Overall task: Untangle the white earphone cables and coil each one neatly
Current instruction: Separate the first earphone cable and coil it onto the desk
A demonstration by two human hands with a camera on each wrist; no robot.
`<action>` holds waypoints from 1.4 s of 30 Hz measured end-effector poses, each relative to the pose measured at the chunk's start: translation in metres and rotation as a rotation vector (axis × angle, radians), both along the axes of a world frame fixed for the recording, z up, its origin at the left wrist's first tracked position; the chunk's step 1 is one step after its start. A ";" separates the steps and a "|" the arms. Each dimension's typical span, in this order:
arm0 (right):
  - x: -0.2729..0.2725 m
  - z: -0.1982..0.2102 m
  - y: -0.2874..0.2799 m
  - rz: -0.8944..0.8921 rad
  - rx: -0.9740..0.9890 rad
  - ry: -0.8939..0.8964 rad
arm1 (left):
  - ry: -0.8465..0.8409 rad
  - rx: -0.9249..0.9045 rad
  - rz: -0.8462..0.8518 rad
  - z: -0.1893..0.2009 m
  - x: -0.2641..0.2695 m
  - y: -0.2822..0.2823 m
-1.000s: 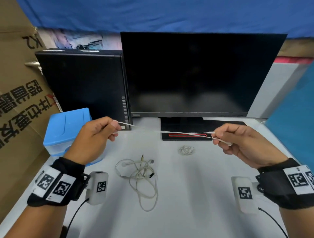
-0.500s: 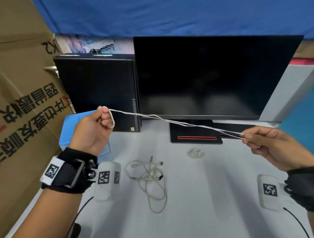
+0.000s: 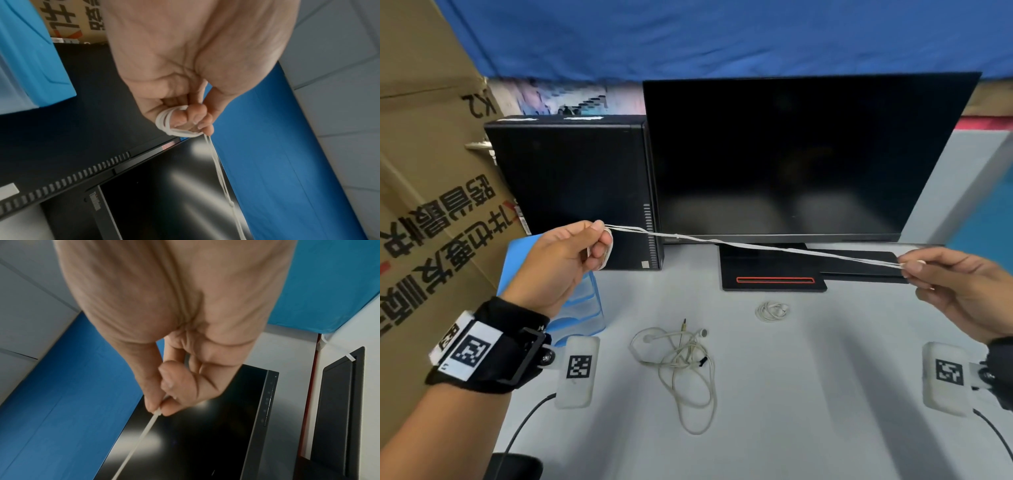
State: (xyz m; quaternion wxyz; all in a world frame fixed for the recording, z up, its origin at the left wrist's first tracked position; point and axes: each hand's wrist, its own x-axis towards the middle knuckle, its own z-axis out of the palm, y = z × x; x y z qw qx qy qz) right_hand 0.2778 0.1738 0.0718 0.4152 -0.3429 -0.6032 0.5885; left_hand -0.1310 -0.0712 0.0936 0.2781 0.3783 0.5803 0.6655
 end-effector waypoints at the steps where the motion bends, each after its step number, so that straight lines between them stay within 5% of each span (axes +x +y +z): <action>1: 0.001 0.001 0.000 -0.002 -0.002 0.011 | 0.023 -0.003 -0.003 0.000 0.001 0.000; 7: -0.009 -0.016 -0.008 0.113 0.039 -0.191 | 0.065 0.087 -0.021 0.006 0.022 -0.001; 11: -0.058 -0.054 -0.041 0.511 0.078 -0.568 | -0.137 0.234 -0.166 0.004 0.054 0.008; 13: -0.087 -0.066 -0.065 0.545 0.176 -0.629 | -0.252 0.246 -0.260 0.000 0.072 0.018; 22: -0.145 -0.037 -0.135 0.452 0.085 0.012 | -0.448 0.150 -0.405 -0.013 0.108 0.046; 28: -0.142 -0.032 -0.141 0.349 -0.020 0.070 | -0.452 0.165 -0.355 -0.018 0.108 0.050; 42: -0.125 -0.003 -0.156 0.485 -0.096 0.245 | -0.061 0.045 -0.292 -0.034 0.114 0.025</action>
